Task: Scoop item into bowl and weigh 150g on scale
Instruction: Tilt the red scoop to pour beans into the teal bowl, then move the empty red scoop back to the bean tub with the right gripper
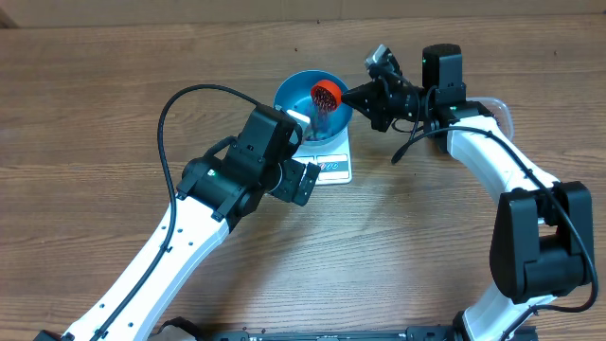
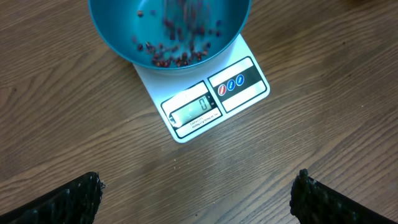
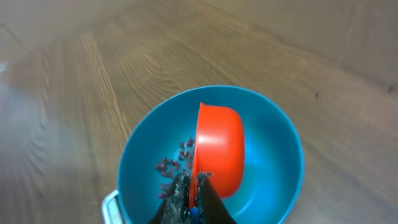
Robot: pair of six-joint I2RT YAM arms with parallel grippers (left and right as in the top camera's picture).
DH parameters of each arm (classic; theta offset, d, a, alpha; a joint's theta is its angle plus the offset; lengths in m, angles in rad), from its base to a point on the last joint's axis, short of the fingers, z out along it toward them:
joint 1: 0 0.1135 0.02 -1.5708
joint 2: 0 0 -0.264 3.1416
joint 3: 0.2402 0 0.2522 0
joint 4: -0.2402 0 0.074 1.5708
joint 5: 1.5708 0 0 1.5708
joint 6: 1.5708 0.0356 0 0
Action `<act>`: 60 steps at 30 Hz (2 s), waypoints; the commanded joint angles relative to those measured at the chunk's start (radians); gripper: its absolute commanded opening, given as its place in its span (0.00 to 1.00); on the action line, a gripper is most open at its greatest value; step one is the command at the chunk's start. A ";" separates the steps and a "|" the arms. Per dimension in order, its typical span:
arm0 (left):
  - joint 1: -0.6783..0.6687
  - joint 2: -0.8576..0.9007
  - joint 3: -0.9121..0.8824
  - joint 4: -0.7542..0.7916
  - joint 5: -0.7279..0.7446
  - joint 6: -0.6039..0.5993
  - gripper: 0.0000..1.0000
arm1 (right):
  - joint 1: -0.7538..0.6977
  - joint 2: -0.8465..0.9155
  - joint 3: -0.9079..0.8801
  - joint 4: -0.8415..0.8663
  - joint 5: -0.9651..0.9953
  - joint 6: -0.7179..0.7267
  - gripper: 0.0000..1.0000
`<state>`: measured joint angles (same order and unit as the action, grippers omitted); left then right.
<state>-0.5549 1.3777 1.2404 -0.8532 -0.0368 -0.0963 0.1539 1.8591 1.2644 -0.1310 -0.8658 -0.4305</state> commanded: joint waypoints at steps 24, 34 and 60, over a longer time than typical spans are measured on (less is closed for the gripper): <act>-0.002 0.008 0.012 0.000 0.004 0.022 0.99 | 0.003 0.005 0.010 0.070 -0.123 -0.629 0.04; -0.002 0.008 0.012 0.000 0.004 0.022 0.99 | -0.046 -0.024 0.036 0.078 -0.107 -0.240 0.04; -0.002 0.008 0.012 0.000 0.004 0.022 1.00 | -0.523 -0.377 0.042 -0.587 0.365 0.297 0.04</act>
<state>-0.5549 1.3777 1.2404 -0.8536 -0.0372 -0.0967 -0.3775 1.5043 1.2922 -0.6682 -0.6891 -0.1066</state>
